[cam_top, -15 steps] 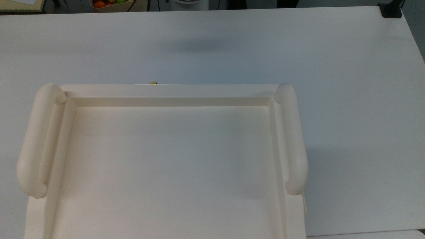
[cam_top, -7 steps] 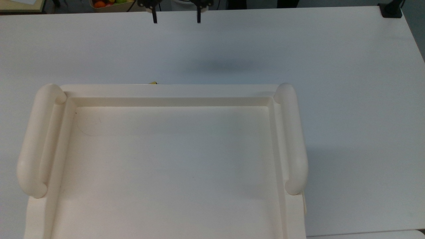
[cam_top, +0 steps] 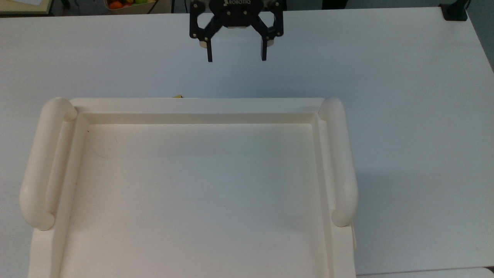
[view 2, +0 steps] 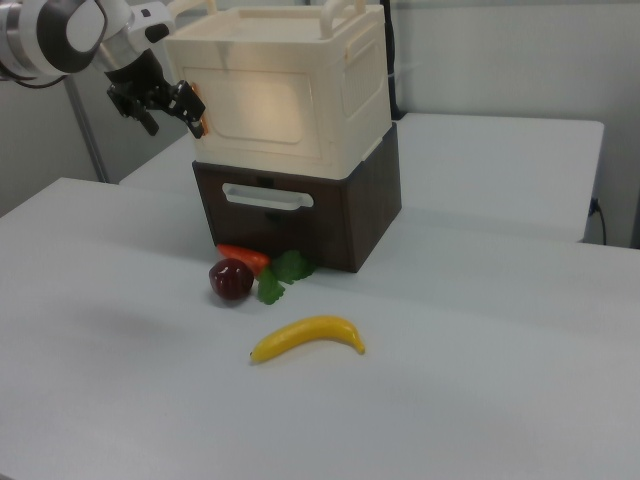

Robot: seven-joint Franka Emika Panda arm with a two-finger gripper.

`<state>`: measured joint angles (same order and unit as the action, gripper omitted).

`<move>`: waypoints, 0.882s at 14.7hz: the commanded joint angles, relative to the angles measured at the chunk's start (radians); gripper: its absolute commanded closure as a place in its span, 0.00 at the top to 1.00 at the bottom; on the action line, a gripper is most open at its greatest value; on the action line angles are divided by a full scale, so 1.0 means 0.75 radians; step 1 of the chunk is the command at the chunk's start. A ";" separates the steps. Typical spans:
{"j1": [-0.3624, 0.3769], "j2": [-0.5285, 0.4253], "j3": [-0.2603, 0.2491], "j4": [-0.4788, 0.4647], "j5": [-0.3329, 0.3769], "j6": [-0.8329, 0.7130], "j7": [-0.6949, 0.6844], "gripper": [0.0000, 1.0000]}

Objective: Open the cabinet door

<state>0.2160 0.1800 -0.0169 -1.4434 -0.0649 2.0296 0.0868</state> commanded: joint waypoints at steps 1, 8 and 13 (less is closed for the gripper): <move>0.031 0.118 -0.008 0.137 -0.065 0.083 0.087 1.00; 0.066 0.232 -0.008 0.141 -0.163 0.441 0.091 0.97; 0.096 0.294 -0.012 0.137 -0.187 0.609 0.111 0.89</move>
<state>0.2622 0.3768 -0.0168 -1.3651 -0.1665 2.4537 0.1304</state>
